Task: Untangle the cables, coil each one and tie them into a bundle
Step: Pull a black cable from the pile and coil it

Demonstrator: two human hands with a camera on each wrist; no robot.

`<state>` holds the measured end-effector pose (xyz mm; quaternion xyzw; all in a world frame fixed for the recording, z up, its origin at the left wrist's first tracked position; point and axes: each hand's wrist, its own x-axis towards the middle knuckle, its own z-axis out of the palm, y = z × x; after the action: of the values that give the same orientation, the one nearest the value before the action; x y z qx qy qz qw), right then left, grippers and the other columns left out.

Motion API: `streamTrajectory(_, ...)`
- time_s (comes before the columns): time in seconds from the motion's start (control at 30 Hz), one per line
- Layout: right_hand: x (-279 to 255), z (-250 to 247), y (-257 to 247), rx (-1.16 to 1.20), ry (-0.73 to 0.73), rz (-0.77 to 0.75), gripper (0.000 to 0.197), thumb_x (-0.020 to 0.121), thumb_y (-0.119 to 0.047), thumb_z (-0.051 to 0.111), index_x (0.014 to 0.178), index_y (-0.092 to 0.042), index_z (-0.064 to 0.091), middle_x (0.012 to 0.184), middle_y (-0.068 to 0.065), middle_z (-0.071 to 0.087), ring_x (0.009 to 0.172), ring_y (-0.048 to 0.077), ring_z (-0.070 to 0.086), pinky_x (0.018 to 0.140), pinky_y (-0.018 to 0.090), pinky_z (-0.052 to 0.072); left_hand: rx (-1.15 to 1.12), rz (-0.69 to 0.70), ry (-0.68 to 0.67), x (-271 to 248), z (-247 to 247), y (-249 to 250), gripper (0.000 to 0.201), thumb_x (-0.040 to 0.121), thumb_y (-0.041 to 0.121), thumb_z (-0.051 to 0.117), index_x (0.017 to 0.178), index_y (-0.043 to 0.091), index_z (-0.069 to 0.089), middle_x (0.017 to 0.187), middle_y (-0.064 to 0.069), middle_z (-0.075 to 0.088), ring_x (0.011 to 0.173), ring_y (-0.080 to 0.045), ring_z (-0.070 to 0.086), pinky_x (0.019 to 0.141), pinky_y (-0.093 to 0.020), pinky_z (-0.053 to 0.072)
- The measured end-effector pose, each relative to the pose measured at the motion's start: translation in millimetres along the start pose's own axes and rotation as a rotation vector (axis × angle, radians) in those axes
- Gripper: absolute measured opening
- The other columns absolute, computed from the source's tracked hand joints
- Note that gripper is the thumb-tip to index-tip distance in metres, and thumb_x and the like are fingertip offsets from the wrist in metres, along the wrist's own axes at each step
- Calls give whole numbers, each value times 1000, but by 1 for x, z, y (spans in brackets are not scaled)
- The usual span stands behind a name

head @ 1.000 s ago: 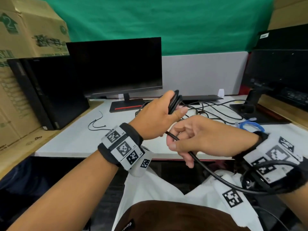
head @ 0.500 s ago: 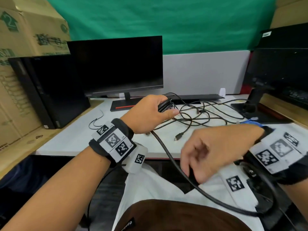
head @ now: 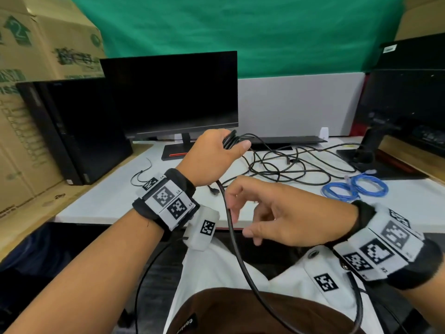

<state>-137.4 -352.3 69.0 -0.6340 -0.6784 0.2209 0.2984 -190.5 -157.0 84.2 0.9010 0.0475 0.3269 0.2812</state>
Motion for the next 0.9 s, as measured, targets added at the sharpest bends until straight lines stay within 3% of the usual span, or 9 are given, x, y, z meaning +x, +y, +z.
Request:
streamTrajectory(0.1, 4, 5, 3, -242, 45, -106, 48, 89, -16, 73, 129, -36, 58, 106, -23, 59, 78, 7, 68, 74, 14, 52, -31, -37, -49, -2, 5, 1, 44, 97, 41, 60, 66, 14, 45, 41, 14, 36, 35, -5, 32, 36, -11, 27)
streamTrajectory(0.17, 10, 9, 3, -326, 134, -182, 25, 87, -20, 75, 112, -24, 72, 94, -23, 62, 79, 5, 65, 74, 15, 49, -46, -36, -52, -2, 9, 4, 49, 97, 42, 59, 72, 1, 49, 44, 12, 34, 33, -6, 30, 33, -11, 25)
streamTrajectory(0.3, 11, 1, 5, -146, 435, -257, 11, 92, -24, 67, 92, -16, 76, 76, -8, 68, 59, 8, 62, 61, 21, 53, -207, -36, -122, -5, 10, 8, 71, 100, 58, 42, 73, -7, 52, 44, -13, 40, 31, -13, 34, 34, -18, 29)
streamTrajectory(0.4, 6, -16, 3, 127, 552, -177, 18, 99, -24, 57, 95, -18, 73, 77, 4, 68, 51, 23, 62, 47, 40, 56, -350, -63, -309, -12, 9, 7, 93, 94, 75, 19, 67, -7, 53, 39, -19, 38, 30, -22, 36, 42, -32, 37)
streamTrajectory(0.5, 3, -30, 5, 403, 621, -118, 21, 99, -27, 55, 94, -13, 71, 77, 11, 68, 49, 27, 61, 43, 37, 53, -559, -81, -469, -17, 9, 2, 77, 87, 78, 41, 74, 3, 54, 37, -6, 35, 27, -17, 29, 45, -31, 33)
streamTrajectory(0.57, 2, -38, 7, 580, 639, -92, 20, 93, -29, 58, 91, -12, 68, 74, 8, 67, 47, 22, 59, 43, 28, 49, -663, -95, -529, -18, 9, -1, 55, 89, 52, 64, 76, 1, 49, 38, -5, 33, 26, -15, 28, 45, -31, 31)
streamTrajectory(0.7, -10, -58, 13, 942, 551, -147, 18, 90, -16, 55, 91, -20, 73, 84, -1, 72, 57, 9, 63, 48, 21, 50, -781, -125, -569, -12, 3, -5, 31, 95, 11, 54, 66, 7, 43, 34, -1, 32, 23, -15, 28, 43, -26, 37)
streamTrajectory(0.83, -28, -79, 14, 1277, 200, -238, 38, 89, -22, 49, 120, -8, 67, 121, 14, 68, 83, 24, 69, 68, 36, 57, -908, -183, -584, -10, -10, -13, 33, 98, 26, 44, 74, 6, 54, 34, 1, 30, 23, -13, 25, 43, -25, 39)
streamTrajectory(0.9, -31, -82, 15, 1097, 170, -203, 32, 93, -23, 52, 119, -9, 64, 123, 17, 66, 87, 30, 69, 69, 42, 58, -916, -188, -615, -9, -11, -16, 44, 102, 39, 39, 80, 5, 56, 36, 1, 31, 24, -13, 25, 43, -26, 40)
